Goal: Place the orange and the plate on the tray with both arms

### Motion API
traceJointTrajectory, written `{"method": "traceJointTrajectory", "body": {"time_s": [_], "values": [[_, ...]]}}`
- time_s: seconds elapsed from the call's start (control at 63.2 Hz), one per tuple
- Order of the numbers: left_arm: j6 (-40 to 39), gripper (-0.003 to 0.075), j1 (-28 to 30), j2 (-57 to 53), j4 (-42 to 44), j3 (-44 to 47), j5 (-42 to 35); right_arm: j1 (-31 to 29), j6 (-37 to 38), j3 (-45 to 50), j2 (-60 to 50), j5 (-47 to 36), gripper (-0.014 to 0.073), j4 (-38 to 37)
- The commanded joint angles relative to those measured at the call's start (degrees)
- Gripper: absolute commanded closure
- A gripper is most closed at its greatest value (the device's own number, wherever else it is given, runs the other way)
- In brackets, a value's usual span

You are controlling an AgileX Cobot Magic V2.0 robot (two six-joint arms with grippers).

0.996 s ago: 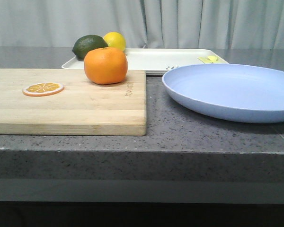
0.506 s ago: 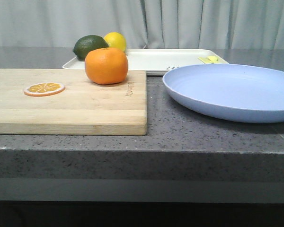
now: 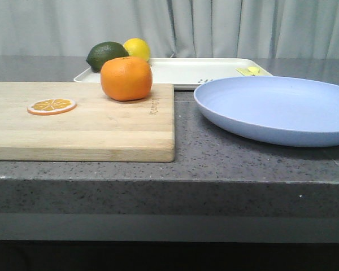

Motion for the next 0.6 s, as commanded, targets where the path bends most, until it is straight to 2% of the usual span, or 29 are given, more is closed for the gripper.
{"method": "traceJointTrajectory", "body": {"time_s": [0.0,0.047,0.127,0.19,0.237,0.332,0.411,0.522,0.585], "values": [[0.0,0.0737,0.03,2.13,-0.49,-0.86,-3.7,0.14,-0.07,-1.16,1.45,-3.53,0.0701,0.01],[0.0,0.0718,0.03,2.94,0.55,-0.63,-3.7,0.14,-0.07,-1.16,1.63,-3.74,0.0661,0.01],[0.0,0.0615,0.03,4.11,2.02,-0.63,-3.7,0.14,-0.07,-1.16,1.71,-4.16,0.0524,0.01],[0.0,0.0477,0.03,4.71,2.3,-0.63,-3.97,0.14,-0.26,-1.16,1.71,-4.16,0.0384,0.01],[0.0,0.0329,0.03,5.08,2.3,-0.63,-4.17,0.14,-0.54,-1.16,1.71,-4.16,0.0221,0.01],[0.0,0.0138,0.03,5.78,2.43,-0.63,-4.41,0.14,-0.54,-1.16,1.71,-4.23,0.0069,0.01],[0.0,0.0087,0.03,6.55,2.43,-0.63,-4.52,0.14,-0.54,-1.16,1.71,-4.27,0.0004,0.01],[0.0,0.0099,-0.6,8.33,1.53,-0.63,-4.45,0.14,-0.54,-1.16,1.71,-4.14,0.0011,0.01],[2.78,0.0099,-2.38,9.38,-0.23,-0.63,-4.57,0.14,-0.54,-1.16,1.71,-3.9,0.0011,0.01]]}}
